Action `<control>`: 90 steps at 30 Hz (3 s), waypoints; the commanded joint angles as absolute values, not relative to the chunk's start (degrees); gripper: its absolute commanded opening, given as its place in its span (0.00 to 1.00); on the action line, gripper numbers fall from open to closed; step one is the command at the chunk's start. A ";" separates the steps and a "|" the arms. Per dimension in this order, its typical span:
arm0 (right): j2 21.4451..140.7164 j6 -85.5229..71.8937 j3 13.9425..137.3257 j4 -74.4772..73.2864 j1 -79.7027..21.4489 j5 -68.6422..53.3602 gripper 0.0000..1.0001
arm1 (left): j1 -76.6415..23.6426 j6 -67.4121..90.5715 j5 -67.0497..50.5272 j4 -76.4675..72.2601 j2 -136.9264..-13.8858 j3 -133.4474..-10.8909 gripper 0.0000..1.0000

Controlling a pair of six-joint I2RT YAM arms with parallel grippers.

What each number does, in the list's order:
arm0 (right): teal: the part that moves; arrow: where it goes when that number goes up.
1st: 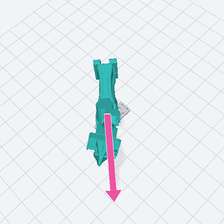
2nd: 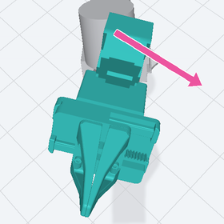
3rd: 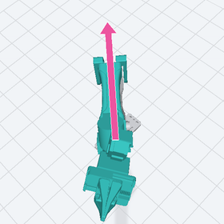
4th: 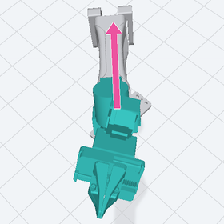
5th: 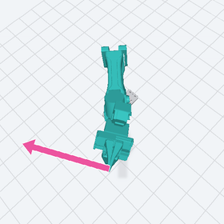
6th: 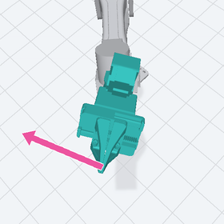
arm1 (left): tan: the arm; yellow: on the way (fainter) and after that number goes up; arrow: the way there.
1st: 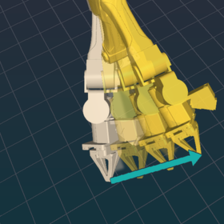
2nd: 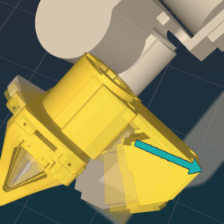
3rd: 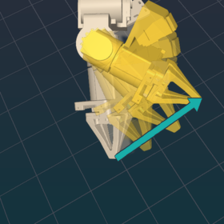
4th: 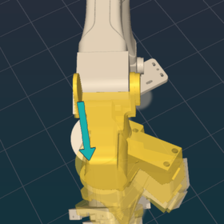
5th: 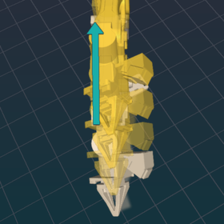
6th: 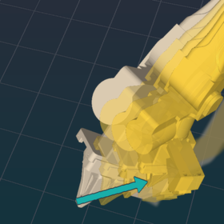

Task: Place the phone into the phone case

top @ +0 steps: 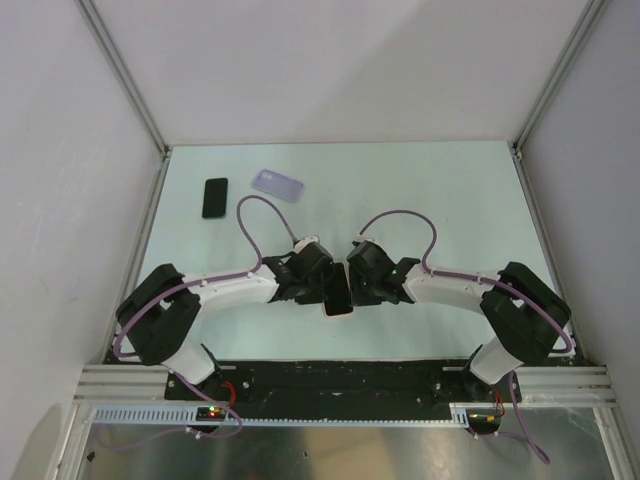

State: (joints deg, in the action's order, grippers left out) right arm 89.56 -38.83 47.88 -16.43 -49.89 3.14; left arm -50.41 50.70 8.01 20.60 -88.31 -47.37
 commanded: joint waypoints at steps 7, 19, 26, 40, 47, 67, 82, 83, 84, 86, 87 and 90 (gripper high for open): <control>92.72 -40.20 48.41 -16.14 -51.53 5.54 0.28 | -48.31 47.62 9.08 21.13 -91.38 -51.79 0.13; 93.59 -40.13 46.07 -16.52 -52.09 6.06 0.25 | -46.87 46.48 8.35 21.19 -92.60 -53.57 0.13; 96.75 -36.83 52.83 -16.94 -48.05 5.77 0.27 | -44.08 44.87 8.13 21.14 -95.32 -55.46 0.13; 108.47 -37.06 63.07 -16.63 -43.28 6.19 0.26 | -40.51 42.35 7.22 21.05 -104.77 -61.16 0.12; 103.75 -34.31 64.62 -15.82 -42.96 6.39 0.38 | -38.12 39.94 7.17 21.39 -98.47 -63.71 0.17; 106.20 -30.71 71.50 -17.78 -51.15 11.99 0.99 | -31.82 39.48 7.62 23.14 -76.70 -54.87 0.75; 113.05 -32.80 76.80 -25.50 -55.00 21.99 0.99 | -29.98 40.98 8.79 23.11 -73.42 -52.09 0.77; 113.30 -32.88 76.81 -25.45 -55.14 21.85 0.98 | -29.54 41.41 9.10 23.16 -73.10 -51.67 0.78; 113.56 -32.92 76.86 -25.47 -55.26 21.73 0.97 | -28.83 41.80 9.38 23.14 -72.63 -51.32 0.78; 113.86 -33.19 76.96 -25.64 -55.36 21.61 0.94 | -27.44 42.55 9.93 23.19 -71.75 -50.65 0.78; 113.97 -33.43 76.98 -25.74 -55.37 21.70 0.92 | -26.73 42.85 9.97 23.15 -71.34 -50.24 0.78; 113.64 -33.67 76.92 -26.70 -54.66 22.13 0.81 | -24.89 43.13 10.01 23.21 -70.21 -49.81 0.78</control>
State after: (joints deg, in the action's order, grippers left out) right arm 112.81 -32.56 75.46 -25.43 -54.98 20.18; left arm -27.31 41.58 8.80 23.75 -73.41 -50.26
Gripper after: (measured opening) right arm 0.873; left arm 0.779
